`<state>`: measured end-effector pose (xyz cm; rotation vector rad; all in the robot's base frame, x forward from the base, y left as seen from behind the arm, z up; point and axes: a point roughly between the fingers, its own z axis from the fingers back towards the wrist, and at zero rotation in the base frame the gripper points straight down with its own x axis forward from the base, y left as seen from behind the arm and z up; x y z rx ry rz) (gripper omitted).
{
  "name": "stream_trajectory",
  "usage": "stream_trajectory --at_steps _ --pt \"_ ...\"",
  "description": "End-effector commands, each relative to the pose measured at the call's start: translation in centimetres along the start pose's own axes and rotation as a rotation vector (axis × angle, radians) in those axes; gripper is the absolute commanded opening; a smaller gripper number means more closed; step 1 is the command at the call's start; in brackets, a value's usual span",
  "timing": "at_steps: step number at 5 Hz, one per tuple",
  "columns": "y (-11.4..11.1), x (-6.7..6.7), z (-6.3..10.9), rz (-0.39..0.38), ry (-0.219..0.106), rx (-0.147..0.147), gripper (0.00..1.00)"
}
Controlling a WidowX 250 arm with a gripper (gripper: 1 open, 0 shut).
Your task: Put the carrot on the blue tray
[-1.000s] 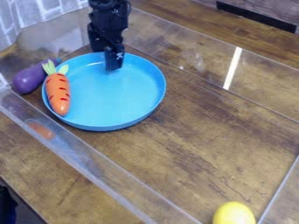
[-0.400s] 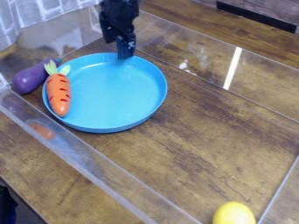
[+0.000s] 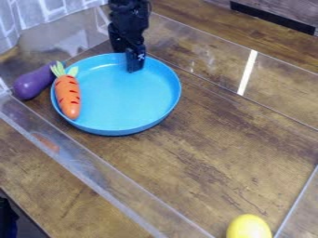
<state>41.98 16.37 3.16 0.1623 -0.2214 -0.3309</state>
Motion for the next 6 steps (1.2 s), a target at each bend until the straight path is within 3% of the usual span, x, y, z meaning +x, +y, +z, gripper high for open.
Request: stream_trajectory --at_steps 1,2,3,4,6 --pt "-0.1 1.4 -0.3 0.015 -0.033 0.032 1.00" --pt "-0.9 1.8 -1.3 0.029 -0.028 0.036 1.00" --pt "-0.1 2.0 -1.7 0.034 -0.024 0.036 0.00" --pt "0.6 1.8 -2.0 0.042 -0.020 0.037 1.00" --pt "1.9 0.2 -1.8 0.018 -0.017 0.033 1.00"
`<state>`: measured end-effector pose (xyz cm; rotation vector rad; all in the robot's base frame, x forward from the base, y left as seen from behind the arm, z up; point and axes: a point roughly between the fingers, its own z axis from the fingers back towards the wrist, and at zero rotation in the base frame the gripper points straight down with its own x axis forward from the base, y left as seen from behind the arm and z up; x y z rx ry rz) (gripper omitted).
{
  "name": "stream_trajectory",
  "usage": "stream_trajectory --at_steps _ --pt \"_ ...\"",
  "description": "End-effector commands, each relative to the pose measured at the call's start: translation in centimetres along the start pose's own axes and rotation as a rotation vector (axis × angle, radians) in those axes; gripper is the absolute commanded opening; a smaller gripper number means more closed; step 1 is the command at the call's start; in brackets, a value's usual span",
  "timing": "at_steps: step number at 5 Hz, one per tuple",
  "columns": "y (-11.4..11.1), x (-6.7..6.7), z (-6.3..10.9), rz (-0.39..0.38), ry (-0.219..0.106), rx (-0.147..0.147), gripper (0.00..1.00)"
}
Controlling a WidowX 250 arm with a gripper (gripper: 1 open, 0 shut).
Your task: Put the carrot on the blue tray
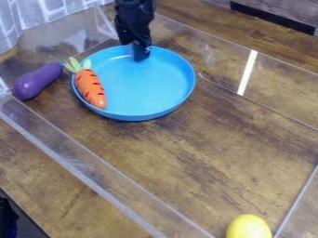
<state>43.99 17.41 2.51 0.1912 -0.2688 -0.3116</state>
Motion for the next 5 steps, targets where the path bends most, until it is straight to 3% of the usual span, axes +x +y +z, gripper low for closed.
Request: stream_trajectory --at_steps 1,5 --pt "1.2 -2.0 -0.4 -0.011 0.025 -0.008 1.00" --pt "2.3 -2.7 -0.8 0.108 0.073 0.014 1.00"
